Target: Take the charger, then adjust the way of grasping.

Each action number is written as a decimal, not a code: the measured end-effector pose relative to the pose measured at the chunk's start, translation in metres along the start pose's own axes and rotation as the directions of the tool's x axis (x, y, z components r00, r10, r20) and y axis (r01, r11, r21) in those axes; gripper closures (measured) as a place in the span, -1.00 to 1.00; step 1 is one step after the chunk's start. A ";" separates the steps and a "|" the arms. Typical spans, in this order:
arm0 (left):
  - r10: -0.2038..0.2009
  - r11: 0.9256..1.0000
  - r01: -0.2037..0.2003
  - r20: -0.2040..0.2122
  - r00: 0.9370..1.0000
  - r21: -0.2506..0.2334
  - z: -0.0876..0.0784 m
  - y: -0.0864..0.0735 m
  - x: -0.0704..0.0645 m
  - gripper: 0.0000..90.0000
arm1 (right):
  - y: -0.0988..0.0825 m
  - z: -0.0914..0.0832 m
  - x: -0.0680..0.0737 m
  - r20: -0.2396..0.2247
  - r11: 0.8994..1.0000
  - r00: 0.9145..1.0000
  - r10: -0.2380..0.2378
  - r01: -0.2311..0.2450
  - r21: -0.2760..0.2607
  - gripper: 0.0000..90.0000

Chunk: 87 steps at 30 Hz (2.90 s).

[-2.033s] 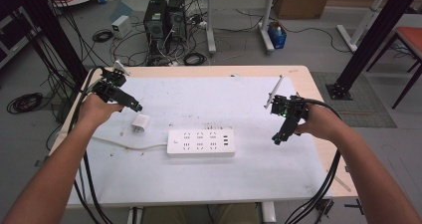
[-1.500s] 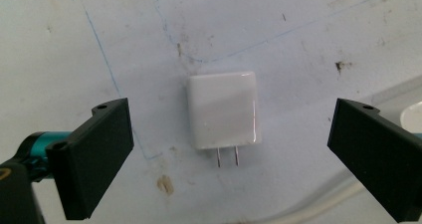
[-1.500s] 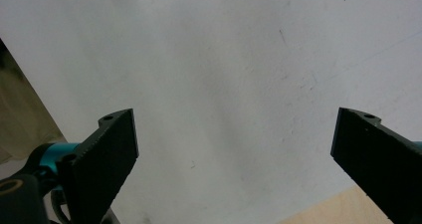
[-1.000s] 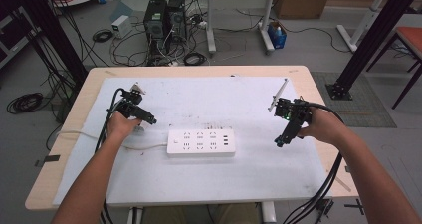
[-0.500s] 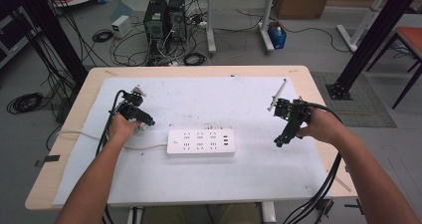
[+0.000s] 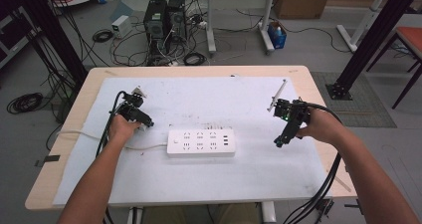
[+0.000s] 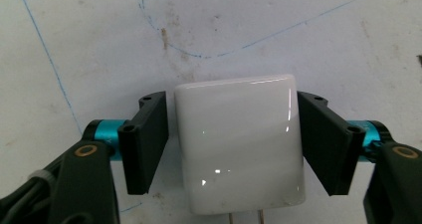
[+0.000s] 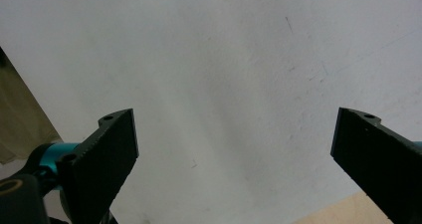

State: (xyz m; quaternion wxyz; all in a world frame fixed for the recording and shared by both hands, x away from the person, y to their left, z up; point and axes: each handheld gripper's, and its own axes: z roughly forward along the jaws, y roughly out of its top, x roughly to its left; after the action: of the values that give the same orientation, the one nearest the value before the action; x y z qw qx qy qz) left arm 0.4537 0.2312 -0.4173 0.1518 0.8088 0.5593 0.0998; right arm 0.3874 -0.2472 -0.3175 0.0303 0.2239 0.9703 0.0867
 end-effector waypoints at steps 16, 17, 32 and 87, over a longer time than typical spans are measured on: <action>0.069 0.997 -0.069 -0.004 0.998 -0.021 -0.008 -0.002 0.000 -0.05 | -0.001 -0.001 0.001 0.003 1.000 1.000 0.000 0.000 -0.003 -0.91; 0.073 0.997 -0.073 0.003 0.997 -0.036 -0.012 -0.003 0.001 -0.05 | -0.001 -0.001 0.002 0.003 1.000 1.000 -0.001 0.001 -0.003 -0.91; 0.295 0.943 -0.277 0.081 0.952 -0.183 -0.092 -0.007 -0.011 -0.05 | -0.004 -0.004 0.007 0.023 1.000 1.000 0.005 -0.005 -0.014 -0.91; 0.719 0.695 -0.677 0.204 0.665 -0.241 -0.182 -0.011 -0.115 -0.05 | 0.000 -0.025 0.038 0.037 0.981 0.991 0.125 -0.118 -0.153 -0.91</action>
State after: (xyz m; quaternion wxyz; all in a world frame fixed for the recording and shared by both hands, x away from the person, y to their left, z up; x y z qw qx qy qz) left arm 0.3431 0.1514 -0.2500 0.2382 0.9534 0.1695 0.0740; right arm 0.3506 -0.2345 -0.2935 0.0641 0.2817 0.9445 0.1564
